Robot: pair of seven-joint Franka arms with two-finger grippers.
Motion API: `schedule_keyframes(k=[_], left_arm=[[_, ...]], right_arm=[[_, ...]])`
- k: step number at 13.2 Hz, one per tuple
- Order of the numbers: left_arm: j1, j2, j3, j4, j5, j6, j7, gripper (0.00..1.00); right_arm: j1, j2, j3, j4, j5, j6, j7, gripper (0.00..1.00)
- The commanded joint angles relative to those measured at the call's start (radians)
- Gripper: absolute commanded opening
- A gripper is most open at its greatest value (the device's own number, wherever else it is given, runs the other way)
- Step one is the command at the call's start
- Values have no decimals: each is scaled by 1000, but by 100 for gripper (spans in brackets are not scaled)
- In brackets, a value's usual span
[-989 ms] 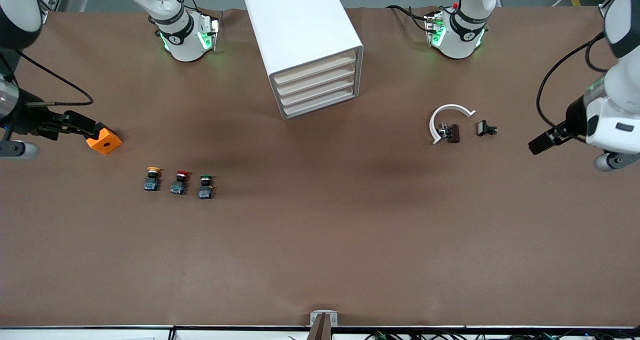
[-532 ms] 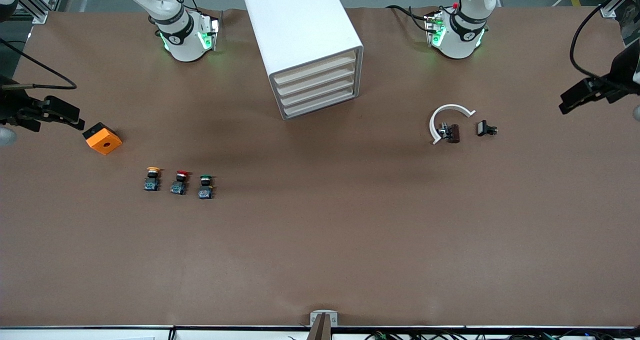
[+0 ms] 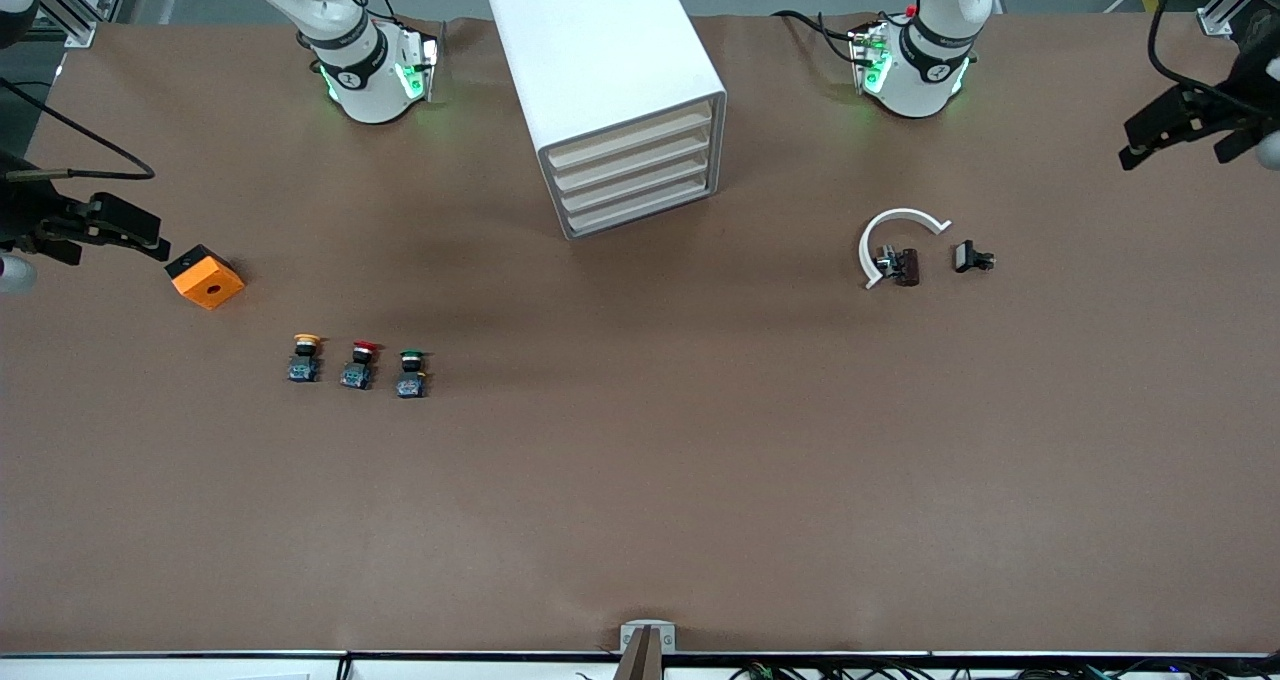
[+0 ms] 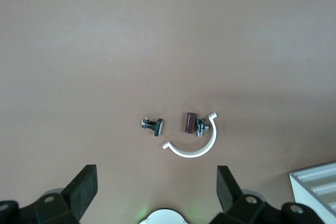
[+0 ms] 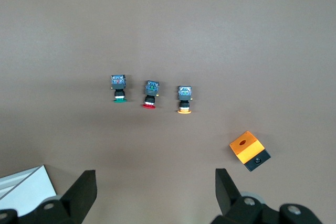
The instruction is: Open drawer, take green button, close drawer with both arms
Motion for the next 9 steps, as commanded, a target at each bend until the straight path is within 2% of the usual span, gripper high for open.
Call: schedule_keyframes(k=[1, 3, 7, 9], left_arm=[[-32, -84, 11, -101, -10, 40, 15, 100], [-28, -73, 11, -92, -10, 42, 17, 100], [-22, 13, 11, 12, -10, 34, 11, 100], [-20, 19, 9, 17, -10, 34, 9, 100]], right_arm=[[-14, 6, 14, 18, -17, -5, -11, 100], [-14, 6, 12, 24, -17, -8, -13, 100], [-6, 0, 17, 50, -23, -16, -19, 100], [21, -3, 20, 67, -33, -38, -19, 100]])
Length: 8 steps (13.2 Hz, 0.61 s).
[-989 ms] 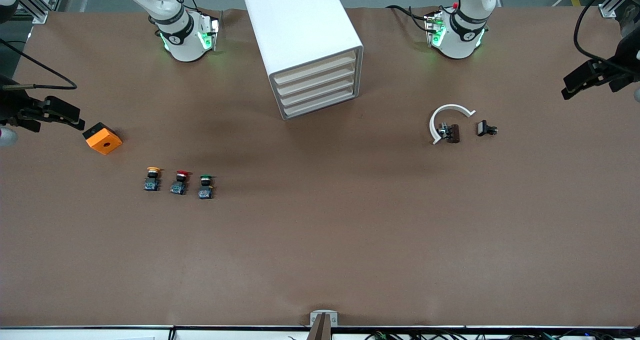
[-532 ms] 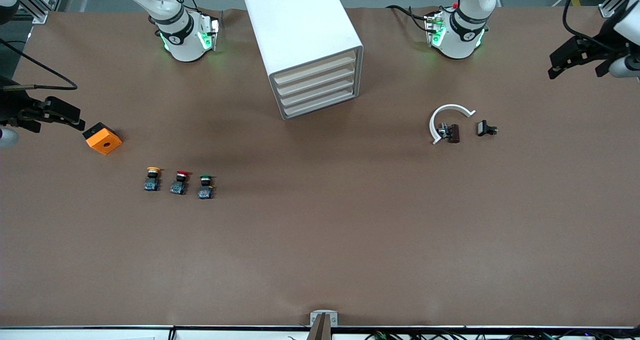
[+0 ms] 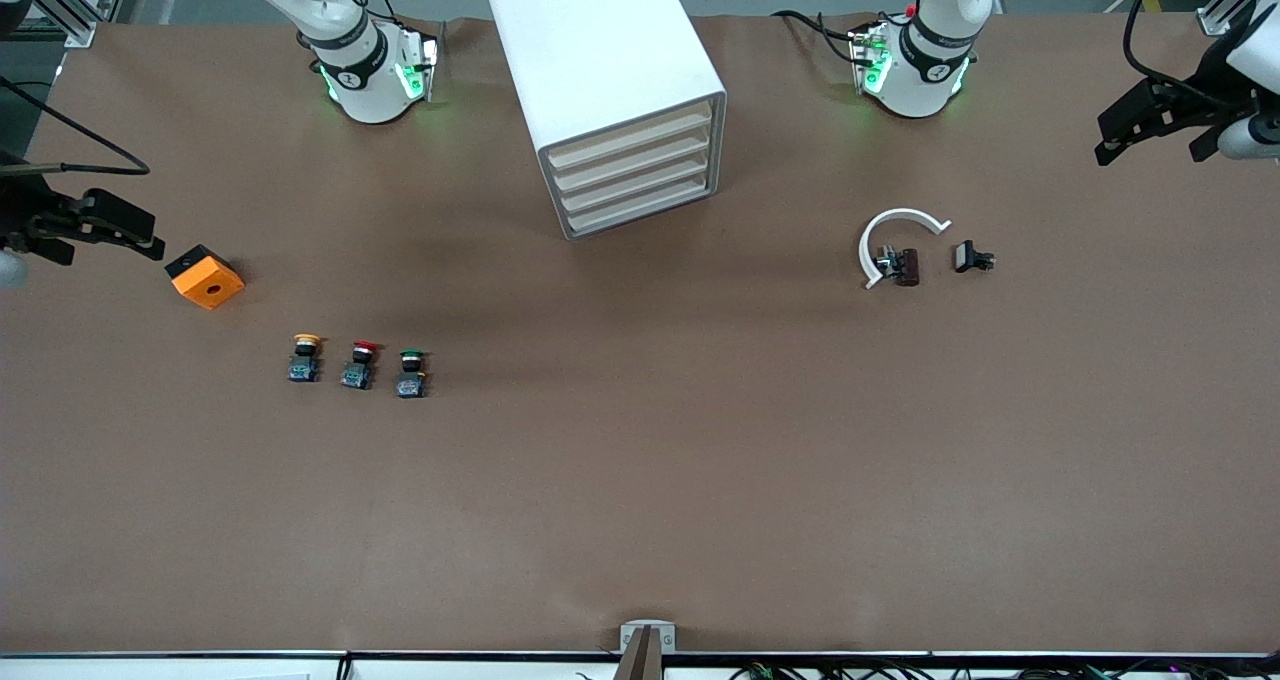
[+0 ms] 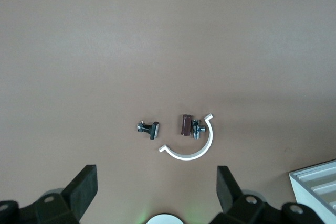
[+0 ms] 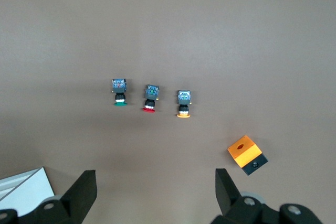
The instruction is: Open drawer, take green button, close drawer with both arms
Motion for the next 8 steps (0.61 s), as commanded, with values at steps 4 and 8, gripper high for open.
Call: schedule_keyframes(k=[4, 8], left_arm=[[-5, 31, -6, 33, -10, -8, -2, 100], [-7, 32, -6, 35, -8, -8, 11, 100]], right_arm=[[87, 1, 16, 60, -25, -68, -3, 100], [104, -2, 6, 59, -35, -150, -6, 100]])
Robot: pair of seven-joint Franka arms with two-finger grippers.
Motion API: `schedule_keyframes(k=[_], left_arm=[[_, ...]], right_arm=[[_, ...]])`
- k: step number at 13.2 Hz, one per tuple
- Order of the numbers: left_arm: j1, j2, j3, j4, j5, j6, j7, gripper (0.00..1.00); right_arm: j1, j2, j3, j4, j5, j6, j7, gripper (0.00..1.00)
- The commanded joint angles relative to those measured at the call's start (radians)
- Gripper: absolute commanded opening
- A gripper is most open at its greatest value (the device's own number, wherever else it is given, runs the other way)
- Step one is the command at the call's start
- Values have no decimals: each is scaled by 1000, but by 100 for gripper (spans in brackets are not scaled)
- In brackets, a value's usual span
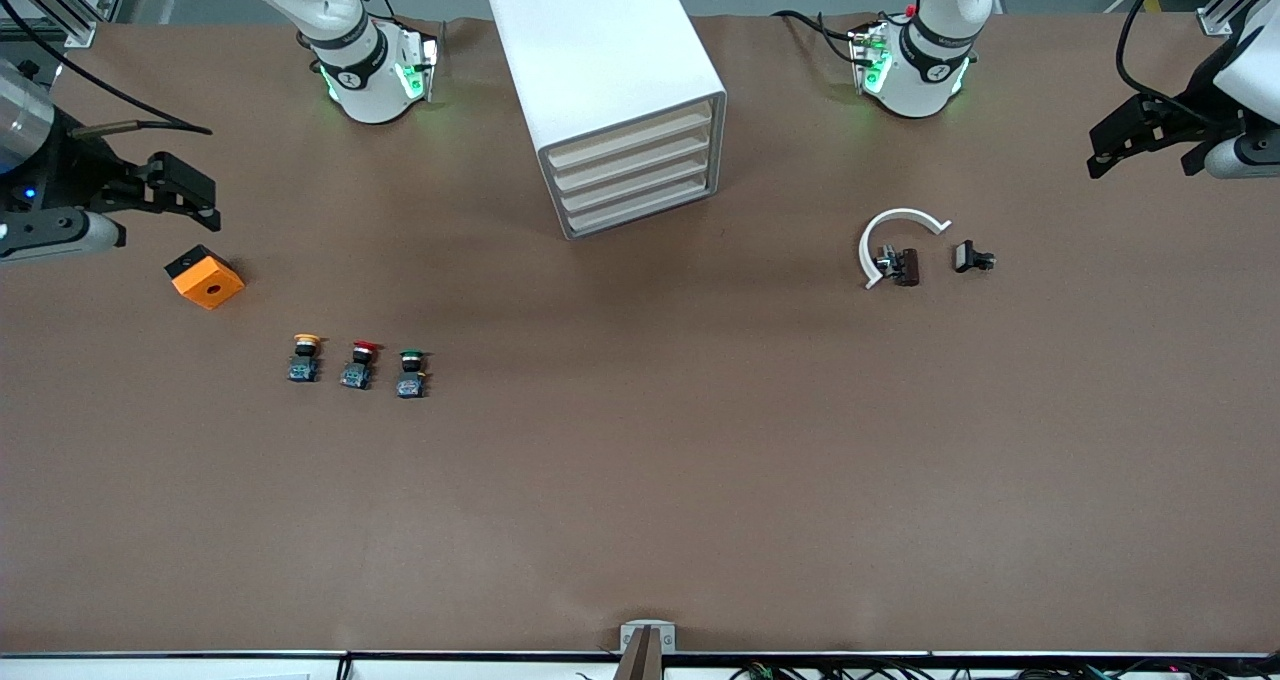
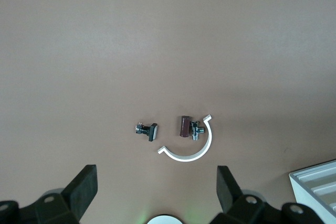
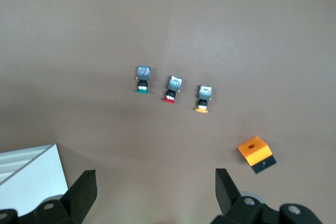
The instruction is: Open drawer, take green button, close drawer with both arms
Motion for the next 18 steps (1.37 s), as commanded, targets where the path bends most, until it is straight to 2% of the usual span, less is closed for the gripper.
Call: schedule_keyframes(k=[1, 5, 18], left_arm=[[2, 9, 0, 23, -8, -8, 11, 100], [8, 7, 1, 25, -7, -10, 11, 100], [0, 16, 0, 25, 1, -20, 9, 100]], right_arm=[[-7, -2, -7, 21, -27, -92, -4, 100], [1, 1, 2, 16, -85, -126, -10, 100], [10, 16, 2, -1, -79, -152, -13, 100]])
